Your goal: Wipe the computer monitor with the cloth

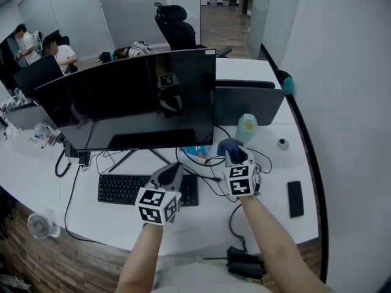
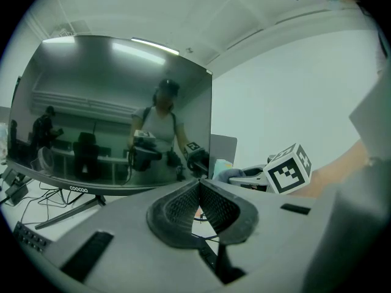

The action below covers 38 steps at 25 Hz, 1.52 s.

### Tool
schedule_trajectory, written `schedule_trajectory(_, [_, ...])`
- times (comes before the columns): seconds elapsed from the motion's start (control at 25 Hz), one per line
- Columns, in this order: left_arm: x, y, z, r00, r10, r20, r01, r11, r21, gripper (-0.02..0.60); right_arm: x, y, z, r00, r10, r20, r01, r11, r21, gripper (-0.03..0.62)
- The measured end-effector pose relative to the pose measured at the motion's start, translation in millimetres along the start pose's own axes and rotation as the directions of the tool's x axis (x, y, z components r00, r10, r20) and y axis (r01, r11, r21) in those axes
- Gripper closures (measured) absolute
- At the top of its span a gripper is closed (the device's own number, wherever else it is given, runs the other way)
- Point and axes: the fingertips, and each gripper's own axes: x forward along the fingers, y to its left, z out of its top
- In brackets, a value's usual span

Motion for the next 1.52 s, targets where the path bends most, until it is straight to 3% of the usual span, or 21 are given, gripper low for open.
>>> schedule_trajectory(0.32, [-0.9,-1.2,-1.8,1.0,-0.003,0.01,0.003,1.0,-0.015,0.574,-27.7,-8.1,-1.9,0.998,-0.044,0.035,0.044,0.999,0.0,0.465])
schedule_trajectory(0.68, [-11.9,0.9,4.1,0.999,-0.017,0.042,0.017,1.0,-0.006,0.574,-60.2,-5.0,15.1,0.988,-0.094,0.121,0.087,0.994,0.063,0.465])
schedule_trajectory(1.04, [-35.1,13.4,10.6,0.994,-0.007,0.113,0.005,1.0,0.017,0.574,-90.4,40.6,26.3,0.978,-0.052,0.2,0.031,0.994,0.109,0.47])
schedule_trajectory(1.28, [-55.6,18.5,16.8,0.988,-0.049,0.148,0.04,0.997,0.067,0.574,-107.8,70.0,35.5,0.974,-0.063,0.217,0.024,0.984,0.177,0.476])
schedule_trajectory(1.52, [-78.5,32.8,22.6,0.984,-0.055,0.168,0.044,0.997,0.067,0.574,-121.3,110.3,51.1,0.97,-0.037,0.242,-0.011,0.981,0.195,0.477])
